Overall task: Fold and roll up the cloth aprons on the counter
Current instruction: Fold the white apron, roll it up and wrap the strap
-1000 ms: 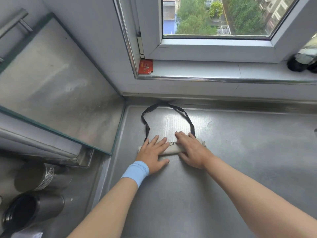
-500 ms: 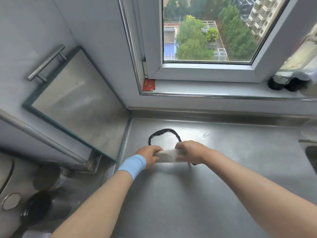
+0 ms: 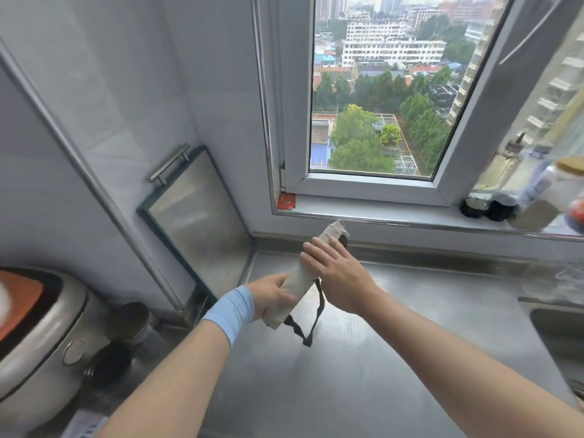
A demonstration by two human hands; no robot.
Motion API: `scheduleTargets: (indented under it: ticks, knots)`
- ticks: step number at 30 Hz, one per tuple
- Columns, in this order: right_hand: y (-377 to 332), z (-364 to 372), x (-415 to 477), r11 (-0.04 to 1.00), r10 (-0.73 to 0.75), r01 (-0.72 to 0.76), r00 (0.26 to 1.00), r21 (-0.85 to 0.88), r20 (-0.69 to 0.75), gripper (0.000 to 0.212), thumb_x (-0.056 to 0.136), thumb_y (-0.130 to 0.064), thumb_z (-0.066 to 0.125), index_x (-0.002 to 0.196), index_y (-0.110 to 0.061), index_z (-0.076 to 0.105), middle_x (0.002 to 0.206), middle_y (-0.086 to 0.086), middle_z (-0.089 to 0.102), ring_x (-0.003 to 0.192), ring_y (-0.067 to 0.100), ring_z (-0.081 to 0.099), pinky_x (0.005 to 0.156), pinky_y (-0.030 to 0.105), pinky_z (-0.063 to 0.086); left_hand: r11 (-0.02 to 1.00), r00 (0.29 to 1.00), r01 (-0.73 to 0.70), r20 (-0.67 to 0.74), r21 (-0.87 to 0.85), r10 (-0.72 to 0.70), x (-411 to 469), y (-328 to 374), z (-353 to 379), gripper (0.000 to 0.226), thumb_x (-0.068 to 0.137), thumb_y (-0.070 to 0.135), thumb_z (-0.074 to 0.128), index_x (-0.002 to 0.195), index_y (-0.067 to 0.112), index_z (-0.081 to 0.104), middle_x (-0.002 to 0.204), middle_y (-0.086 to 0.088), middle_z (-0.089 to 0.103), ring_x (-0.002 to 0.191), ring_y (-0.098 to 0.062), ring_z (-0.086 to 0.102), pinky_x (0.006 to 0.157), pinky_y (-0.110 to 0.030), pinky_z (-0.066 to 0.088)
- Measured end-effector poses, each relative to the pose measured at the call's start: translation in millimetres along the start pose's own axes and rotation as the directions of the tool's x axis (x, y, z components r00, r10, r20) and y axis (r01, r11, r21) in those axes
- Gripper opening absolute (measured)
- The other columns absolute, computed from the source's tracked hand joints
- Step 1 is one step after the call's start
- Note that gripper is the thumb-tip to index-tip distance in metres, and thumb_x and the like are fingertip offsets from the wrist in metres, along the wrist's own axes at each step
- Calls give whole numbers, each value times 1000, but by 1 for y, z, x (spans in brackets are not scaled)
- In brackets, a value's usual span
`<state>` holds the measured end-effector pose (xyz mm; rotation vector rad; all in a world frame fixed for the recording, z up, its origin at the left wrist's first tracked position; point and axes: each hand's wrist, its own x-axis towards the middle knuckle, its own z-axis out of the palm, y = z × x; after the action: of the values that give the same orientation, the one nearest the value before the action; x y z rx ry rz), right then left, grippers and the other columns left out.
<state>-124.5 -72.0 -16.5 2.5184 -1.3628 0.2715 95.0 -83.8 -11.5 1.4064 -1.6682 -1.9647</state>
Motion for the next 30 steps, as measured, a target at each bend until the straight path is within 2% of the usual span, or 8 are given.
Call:
scheduleTargets:
  ticks: [3,7,11,16,19,22,26,30]
  knots:
    - [-19,-13,-3,996,60,-62,998,-60,-33,71,79,-18,43,149,-7,35,159,13,30,149,31,22,120,51,16,987,993,-63,86,-147,76,-16,6,-2,47,80,12,68,125,16,56,102,-10,58,87,-23,54,75,-36,46]
    - [-30,-32,3,972,205,-163,940,171,-272,49,80,-5,63,129,-8,58,130,18,50,119,38,49,101,48,47,964,986,-129,71,-233,149,-35,15,6,52,79,13,69,127,23,56,94,-5,59,81,-19,55,71,-34,49]
    - [-30,-60,11,835,338,-263,938,483,-73,26,89,-18,65,115,-21,71,101,3,63,94,24,59,75,34,50,938,977,-209,-25,-276,210,-52,25,17,54,70,28,78,119,22,58,79,-2,58,66,-18,55,60,-33,46]
    - [-21,-92,23,462,515,-475,832,749,209,16,83,-16,65,74,-20,76,63,-7,68,58,8,55,56,24,46,961,937,-249,-282,-120,207,-52,38,22,103,50,47,87,134,20,35,121,-6,56,100,-22,64,78,-49,58]
    - [-20,-115,33,285,429,-507,827,814,365,16,83,-11,69,71,-18,77,56,-8,64,54,8,51,54,22,45,951,954,-293,-96,-100,284,-58,51,27,86,66,30,82,137,19,36,119,-8,62,105,-21,64,83,-38,57]
    - [-14,-130,40,140,292,-549,818,824,496,16,89,-1,63,94,-8,76,79,11,73,72,23,68,70,34,58,956,962,-270,8,-114,273,-64,60,32,44,74,21,74,115,14,59,105,-13,68,96,-29,64,84,-48,54]
    - [-4,-134,38,-232,20,-596,787,769,616,32,92,-10,44,116,-1,64,110,23,67,103,37,63,99,49,48,971,968,-233,-112,-58,225,-67,67,30,46,62,28,77,103,11,64,98,-15,67,93,-32,63,88,-54,50]
    - [-15,-130,46,31,163,-576,810,817,564,55,70,-45,81,110,-9,69,105,15,72,94,27,69,94,47,55,975,973,-196,-107,101,207,-62,76,29,44,67,34,76,105,16,65,93,-9,68,86,-28,65,80,-45,53]
